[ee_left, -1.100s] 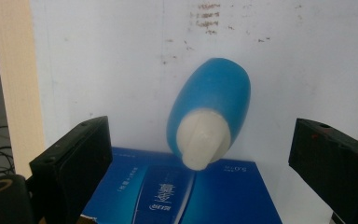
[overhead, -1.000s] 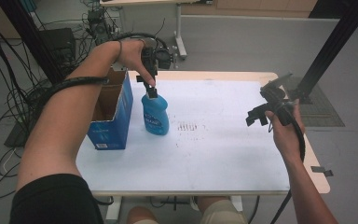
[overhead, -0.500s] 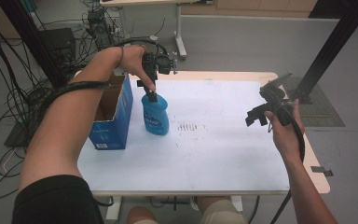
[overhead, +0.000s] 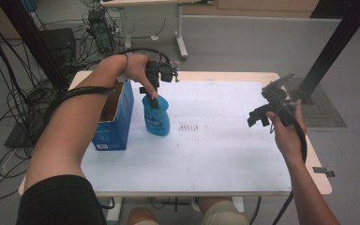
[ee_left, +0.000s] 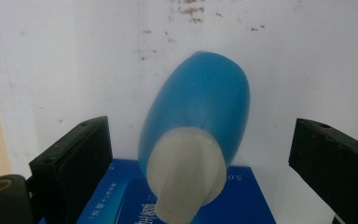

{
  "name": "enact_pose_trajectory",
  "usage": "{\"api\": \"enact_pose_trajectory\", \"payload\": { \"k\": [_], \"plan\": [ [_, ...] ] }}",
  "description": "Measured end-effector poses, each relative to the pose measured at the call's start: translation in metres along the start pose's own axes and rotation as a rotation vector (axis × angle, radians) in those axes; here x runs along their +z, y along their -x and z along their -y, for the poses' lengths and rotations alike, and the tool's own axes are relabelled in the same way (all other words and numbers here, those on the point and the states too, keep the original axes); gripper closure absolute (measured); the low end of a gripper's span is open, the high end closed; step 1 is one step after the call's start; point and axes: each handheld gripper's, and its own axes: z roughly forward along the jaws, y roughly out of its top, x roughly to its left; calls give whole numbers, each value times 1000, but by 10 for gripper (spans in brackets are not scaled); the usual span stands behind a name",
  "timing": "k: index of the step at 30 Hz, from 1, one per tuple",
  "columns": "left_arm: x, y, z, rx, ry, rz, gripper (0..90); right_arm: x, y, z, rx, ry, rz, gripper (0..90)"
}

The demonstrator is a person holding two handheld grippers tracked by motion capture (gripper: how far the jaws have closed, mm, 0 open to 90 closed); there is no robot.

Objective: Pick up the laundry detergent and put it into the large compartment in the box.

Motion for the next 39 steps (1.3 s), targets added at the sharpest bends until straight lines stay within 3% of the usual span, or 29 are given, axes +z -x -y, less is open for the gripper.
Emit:
{"api": "enact_pose_trajectory", "payload": {
  "k": [17,39],
  "plan": [
    [28,-4,-3,12,-35,21,66,5,1,-1,-3,-5,-7,55],
    [38,-2,-2,23,-32,6,67,8,1,-1,0,-9,-10,55]
  ]
}}
